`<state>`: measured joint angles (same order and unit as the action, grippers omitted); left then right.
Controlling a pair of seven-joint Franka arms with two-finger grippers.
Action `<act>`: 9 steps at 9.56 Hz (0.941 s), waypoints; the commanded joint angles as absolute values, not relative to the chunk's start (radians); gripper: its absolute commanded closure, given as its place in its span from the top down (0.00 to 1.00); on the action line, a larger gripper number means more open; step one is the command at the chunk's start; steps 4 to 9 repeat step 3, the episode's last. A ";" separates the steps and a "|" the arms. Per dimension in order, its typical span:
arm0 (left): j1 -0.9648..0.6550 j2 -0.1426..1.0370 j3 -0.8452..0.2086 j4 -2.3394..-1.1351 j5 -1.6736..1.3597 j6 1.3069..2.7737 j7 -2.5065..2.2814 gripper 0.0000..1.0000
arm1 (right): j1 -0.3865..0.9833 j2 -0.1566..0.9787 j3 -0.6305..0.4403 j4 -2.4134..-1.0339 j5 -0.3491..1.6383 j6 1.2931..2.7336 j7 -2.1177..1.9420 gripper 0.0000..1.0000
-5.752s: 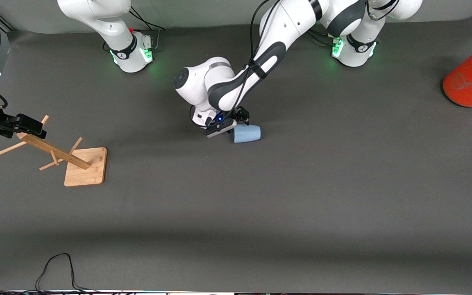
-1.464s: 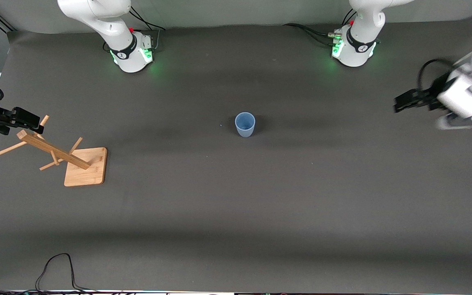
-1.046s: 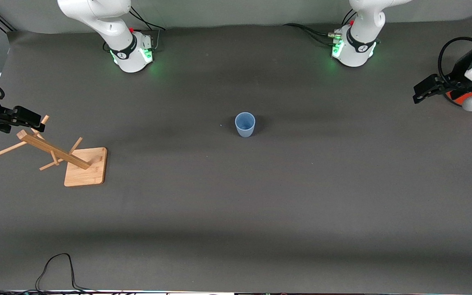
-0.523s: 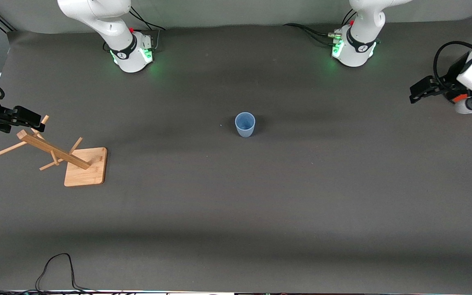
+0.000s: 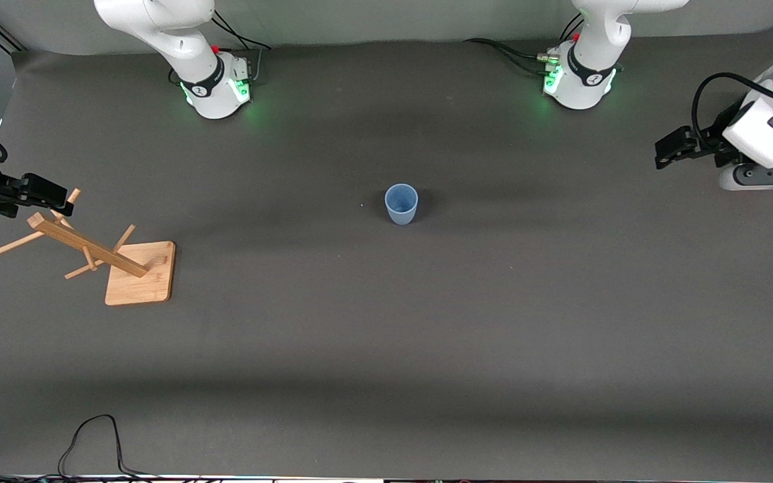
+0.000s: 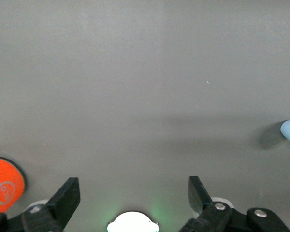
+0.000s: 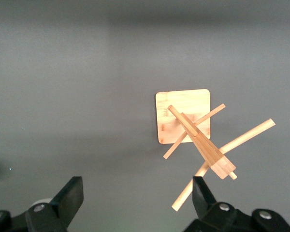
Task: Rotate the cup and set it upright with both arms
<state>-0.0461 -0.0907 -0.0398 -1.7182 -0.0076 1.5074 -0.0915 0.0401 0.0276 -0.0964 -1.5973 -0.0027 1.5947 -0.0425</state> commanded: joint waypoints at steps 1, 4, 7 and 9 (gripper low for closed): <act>-0.075 -0.095 -0.021 -1.707 0.017 1.555 -0.069 1.00 | 0.040 0.026 -0.100 -1.586 0.003 1.592 -0.060 1.00; -0.069 -0.094 -0.020 -1.712 0.017 1.612 -0.069 1.00 | 0.040 0.026 -0.100 -1.588 0.002 1.594 -0.061 1.00; -0.069 -0.094 -0.020 -1.712 0.017 1.612 -0.069 1.00 | 0.040 0.026 -0.100 -1.588 0.002 1.594 -0.061 1.00; -0.069 -0.094 -0.020 -1.712 0.017 1.612 -0.069 1.00 | 0.040 0.026 -0.100 -1.588 0.002 1.594 -0.061 1.00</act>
